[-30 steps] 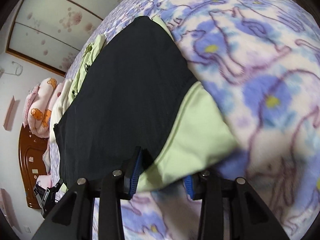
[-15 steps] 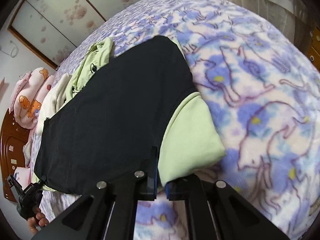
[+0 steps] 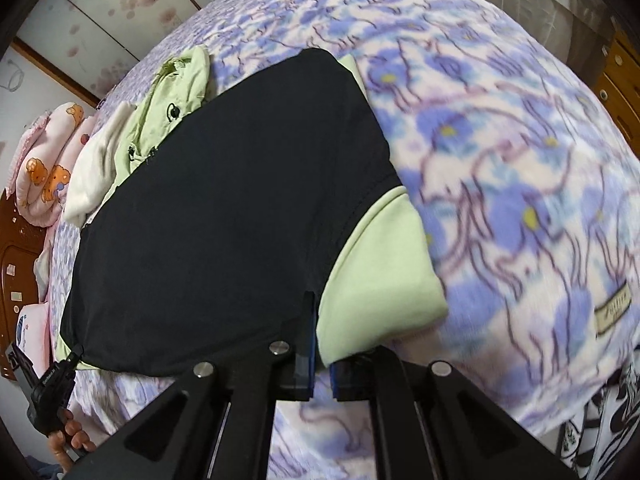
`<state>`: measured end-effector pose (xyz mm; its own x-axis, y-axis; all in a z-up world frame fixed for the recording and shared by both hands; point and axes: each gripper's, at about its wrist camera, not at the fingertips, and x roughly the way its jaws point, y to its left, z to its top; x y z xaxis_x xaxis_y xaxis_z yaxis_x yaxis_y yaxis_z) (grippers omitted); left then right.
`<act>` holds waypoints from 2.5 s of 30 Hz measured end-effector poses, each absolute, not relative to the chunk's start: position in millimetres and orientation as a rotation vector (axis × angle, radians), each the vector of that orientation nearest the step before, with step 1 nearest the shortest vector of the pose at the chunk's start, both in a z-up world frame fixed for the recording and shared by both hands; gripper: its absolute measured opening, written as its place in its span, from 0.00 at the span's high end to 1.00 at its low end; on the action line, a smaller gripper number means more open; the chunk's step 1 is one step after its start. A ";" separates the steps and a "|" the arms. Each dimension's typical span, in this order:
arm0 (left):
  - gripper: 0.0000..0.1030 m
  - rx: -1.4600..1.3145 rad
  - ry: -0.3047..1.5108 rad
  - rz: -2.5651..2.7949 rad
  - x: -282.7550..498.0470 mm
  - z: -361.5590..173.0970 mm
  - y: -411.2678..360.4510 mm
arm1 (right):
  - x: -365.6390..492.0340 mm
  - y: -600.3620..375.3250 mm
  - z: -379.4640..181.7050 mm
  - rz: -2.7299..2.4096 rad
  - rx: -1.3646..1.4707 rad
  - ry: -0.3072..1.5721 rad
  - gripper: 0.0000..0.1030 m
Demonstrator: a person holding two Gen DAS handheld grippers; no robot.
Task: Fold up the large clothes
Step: 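Fold the jacket bundle over with both grippers and release it, then grasp the light-green garment with both grippers and lift it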
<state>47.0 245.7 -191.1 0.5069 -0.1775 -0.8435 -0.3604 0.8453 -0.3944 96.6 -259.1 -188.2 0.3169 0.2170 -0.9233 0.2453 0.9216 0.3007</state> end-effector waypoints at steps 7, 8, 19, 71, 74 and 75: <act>0.90 -0.502 1.098 0.124 47.1 -197.8 243.9 | 98.2 -258.1 -191.6 -0.031 0.413 1.304 0.91; 0.85 -0.489 1.106 0.124 47.7 -197.3 243.7 | 98.3 -258.6 -190.4 -0.038 0.404 1.315 0.88; 0.33 -0.386 1.198 0.184 43.3 -184.8 249.2 | 73.2 -264.4 -163.7 0.001 0.361 1.332 0.75; 0.46 -0.163 1.142 -0.217 572.8 -246.6 133.1 | 570.8 -118.4 -210.2 0.189 0.200 1.207 0.58; 0.94 -0.224 1.134 -0.247 577.8 -249.9 137.1 | 576.2 -115.0 -216.9 0.191 0.200 1.199 0.62; 0.95 -0.229 1.135 -0.248 578.3 -248.6 136.5 | 575.5 -115.1 -216.9 0.190 0.191 1.191 0.78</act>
<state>578.3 136.5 -248.6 0.4002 -0.3095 -0.8626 0.0787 0.9494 -0.3041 575.5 -115.1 -216.9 0.3584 0.2467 -0.9004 -0.0460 0.9679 0.2469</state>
